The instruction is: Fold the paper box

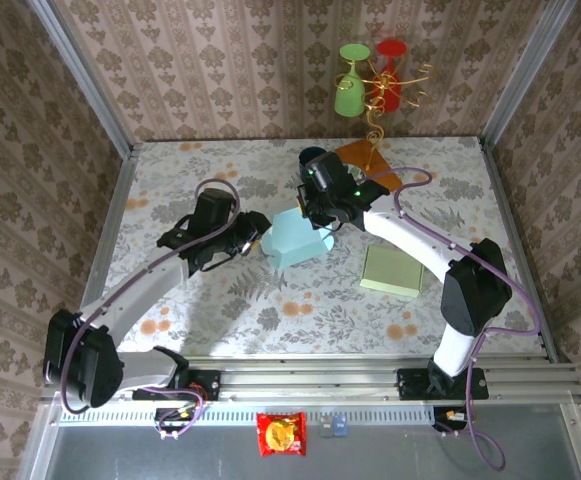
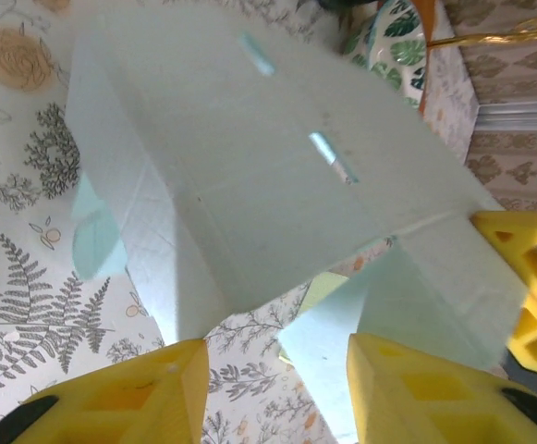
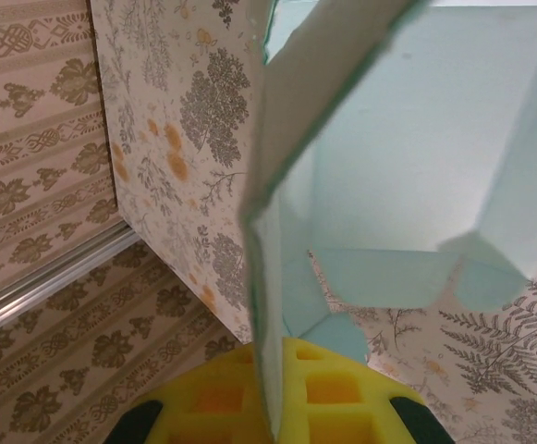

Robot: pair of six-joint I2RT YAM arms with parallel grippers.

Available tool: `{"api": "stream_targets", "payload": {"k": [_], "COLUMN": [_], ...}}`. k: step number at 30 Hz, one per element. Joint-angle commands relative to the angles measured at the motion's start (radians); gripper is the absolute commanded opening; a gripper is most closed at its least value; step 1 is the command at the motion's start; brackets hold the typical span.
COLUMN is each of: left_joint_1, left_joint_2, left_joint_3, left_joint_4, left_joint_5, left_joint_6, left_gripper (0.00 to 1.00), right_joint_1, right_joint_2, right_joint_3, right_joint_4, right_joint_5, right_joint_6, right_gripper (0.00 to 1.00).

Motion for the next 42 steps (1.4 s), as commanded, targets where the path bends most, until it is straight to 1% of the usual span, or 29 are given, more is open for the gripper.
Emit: {"api": "stream_targets", "payload": {"k": [1,5,7,12,15,16,20,23,24,29,34,38,42], "left_joint_1": [0.001,0.007,0.018,0.043,0.072,0.113,0.208,0.298,0.324,0.412,0.425,0.421,0.392], "left_joint_2": [0.016,-0.039,-0.080,-0.196,-0.244,-0.251,-0.247,-0.223,-0.216,-0.187,-0.162,-0.158,-0.157], "left_joint_3": [0.059,0.086,0.080,0.051,0.040,0.037,0.027,-0.012,-0.026,-0.126,-0.222,-0.291,-0.338], "left_joint_4": [-0.063,-0.157,-0.178,-0.233,-0.277,-0.295,-0.335,-0.331,-0.331,-0.298,-0.229,-0.159,-0.097], "left_joint_5": [0.038,-0.004,0.001,0.021,0.034,0.040,0.059,0.109,0.121,0.159,0.171,0.167,0.143], "left_joint_6": [0.069,0.116,0.124,0.143,0.169,0.188,0.316,0.409,0.448,0.623,0.720,0.750,0.770], "left_gripper": [0.47,0.54,0.57,0.59,0.59,0.58,0.53,0.48,0.46,0.42,0.39,0.39,0.39], "right_joint_1": [-0.001,-0.003,-0.003,-0.001,0.003,0.007,0.025,0.041,0.043,0.043,0.043,0.038,0.034], "right_joint_2": [0.000,0.000,0.003,0.006,0.007,0.010,0.049,0.080,0.093,0.132,0.165,0.180,0.191], "right_joint_3": [0.022,0.004,0.002,0.005,0.005,0.001,0.005,0.003,0.011,-0.036,-0.062,-0.101,-0.169], "right_joint_4": [-0.004,-0.003,-0.009,-0.043,-0.043,-0.035,0.014,0.069,0.063,0.169,0.269,0.343,0.452], "right_joint_5": [-0.022,-0.017,-0.013,-0.001,0.002,-0.001,-0.030,-0.036,-0.038,-0.081,-0.117,-0.140,-0.177], "right_joint_6": [0.003,-0.006,-0.014,-0.030,-0.037,-0.039,-0.072,-0.136,-0.162,-0.237,-0.316,-0.378,-0.389], "right_gripper": [0.00,0.00,0.00,0.00,0.00,0.00,0.00,0.00,0.00,0.00,0.00,0.00,0.00]}}
